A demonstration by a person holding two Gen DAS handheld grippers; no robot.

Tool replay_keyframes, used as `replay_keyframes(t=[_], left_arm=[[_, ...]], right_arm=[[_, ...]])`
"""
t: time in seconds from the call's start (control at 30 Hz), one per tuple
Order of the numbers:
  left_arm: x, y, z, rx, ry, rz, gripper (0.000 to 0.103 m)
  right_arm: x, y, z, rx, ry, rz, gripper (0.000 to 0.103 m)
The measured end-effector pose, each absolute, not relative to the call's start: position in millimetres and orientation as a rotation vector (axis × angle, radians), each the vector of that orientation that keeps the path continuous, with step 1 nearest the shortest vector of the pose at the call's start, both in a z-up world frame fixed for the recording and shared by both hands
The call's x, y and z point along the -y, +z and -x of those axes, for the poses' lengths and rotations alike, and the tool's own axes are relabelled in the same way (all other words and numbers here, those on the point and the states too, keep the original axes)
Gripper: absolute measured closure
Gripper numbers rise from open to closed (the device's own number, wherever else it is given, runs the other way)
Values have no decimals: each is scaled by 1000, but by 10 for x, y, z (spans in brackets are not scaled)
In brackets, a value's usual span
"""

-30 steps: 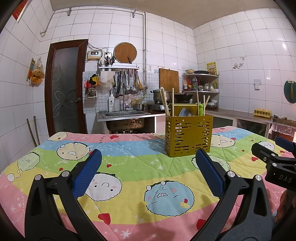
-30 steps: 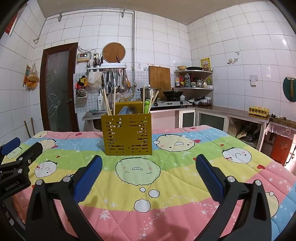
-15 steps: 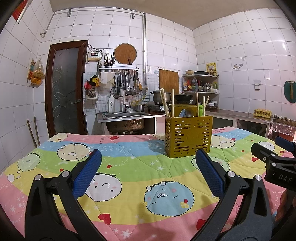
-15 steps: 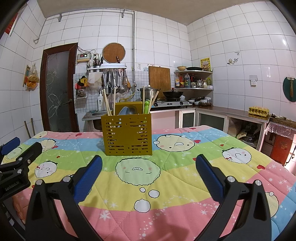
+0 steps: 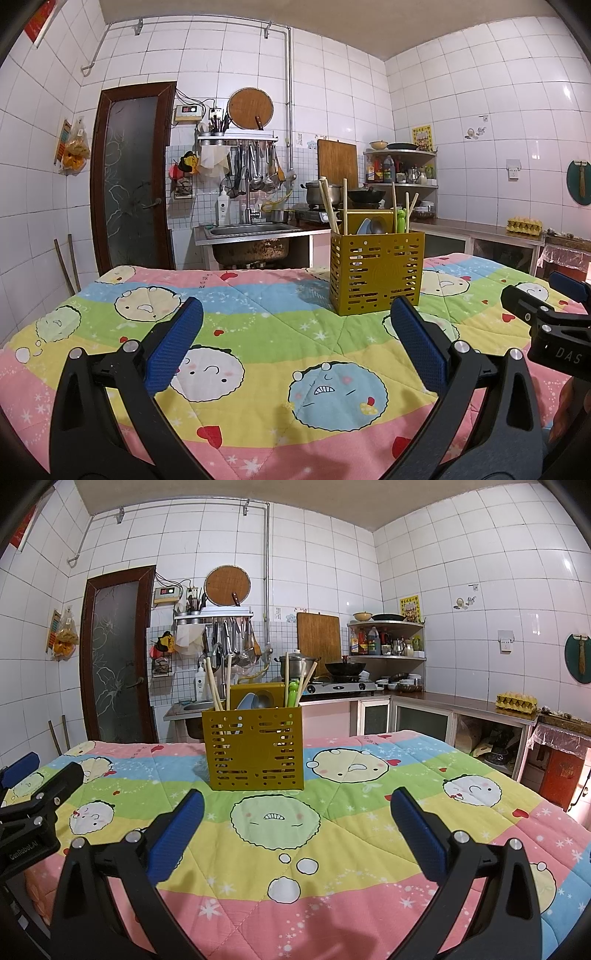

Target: Organize utensils

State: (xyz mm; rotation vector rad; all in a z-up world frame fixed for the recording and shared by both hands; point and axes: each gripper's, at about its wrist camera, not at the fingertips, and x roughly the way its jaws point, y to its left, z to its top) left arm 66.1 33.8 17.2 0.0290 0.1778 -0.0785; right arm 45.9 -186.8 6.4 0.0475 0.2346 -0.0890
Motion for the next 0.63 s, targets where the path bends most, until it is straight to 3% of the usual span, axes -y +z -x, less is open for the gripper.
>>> replay_keyframes(t=[0.63], left_arm=[[-324, 209, -618, -155, -66, -45, 5]], right_arm=[[1863, 56, -460, -234, -90, -47, 4]])
